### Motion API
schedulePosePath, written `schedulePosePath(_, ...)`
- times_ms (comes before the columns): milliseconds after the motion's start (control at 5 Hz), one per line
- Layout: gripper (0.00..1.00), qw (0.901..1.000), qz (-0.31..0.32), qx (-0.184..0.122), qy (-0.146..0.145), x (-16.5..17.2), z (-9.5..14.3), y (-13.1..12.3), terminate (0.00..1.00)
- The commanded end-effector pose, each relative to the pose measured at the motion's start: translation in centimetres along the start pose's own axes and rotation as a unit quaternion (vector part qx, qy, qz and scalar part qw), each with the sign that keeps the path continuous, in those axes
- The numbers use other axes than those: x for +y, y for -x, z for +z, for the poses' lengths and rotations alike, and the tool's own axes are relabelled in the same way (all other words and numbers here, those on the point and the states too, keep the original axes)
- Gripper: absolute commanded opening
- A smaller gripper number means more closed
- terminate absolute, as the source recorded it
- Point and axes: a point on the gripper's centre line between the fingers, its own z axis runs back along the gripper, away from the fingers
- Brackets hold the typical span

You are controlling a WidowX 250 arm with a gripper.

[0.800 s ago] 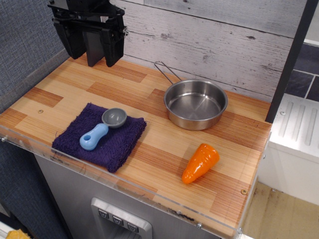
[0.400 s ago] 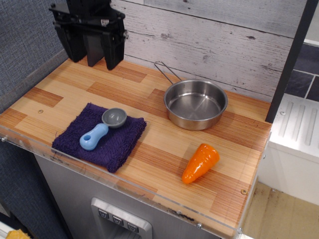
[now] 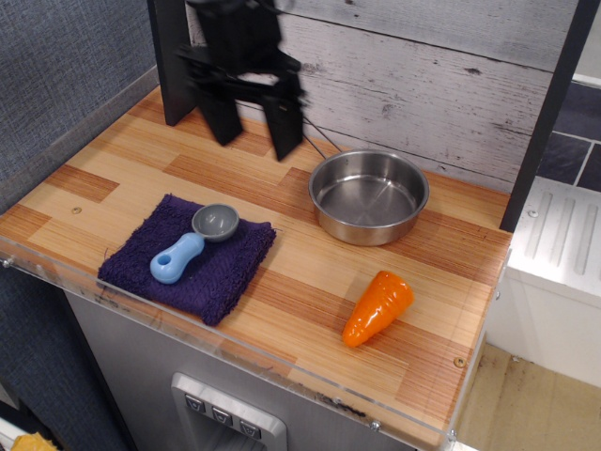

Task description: Move the metal pot beside the purple towel, on the left side.

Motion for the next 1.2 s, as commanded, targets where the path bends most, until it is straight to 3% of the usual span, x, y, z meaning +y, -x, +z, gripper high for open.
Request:
schedulePosePath(0,1.00,0.9947,-0.103,0.001,0.012,-4.6,-4.2,-4.1,0.00)
schedulePosePath(200,1.00,0.9871,-0.159,0.013,-0.009,-6.4,-6.3,-5.4,0.00)
schedulePosePath(600,1.00,0.9758,-0.209,0.045,-0.048,-7.1,-9.1,-4.9,0.00)
schedulePosePath(800,0.00,0.9745,-0.209,0.061,-0.054,-6.7,-9.9,-4.3,0.00)
schedulePosePath(1000,0.00,0.9736,-0.211,0.067,-0.055,-6.9,-10.2,-3.9,0.00)
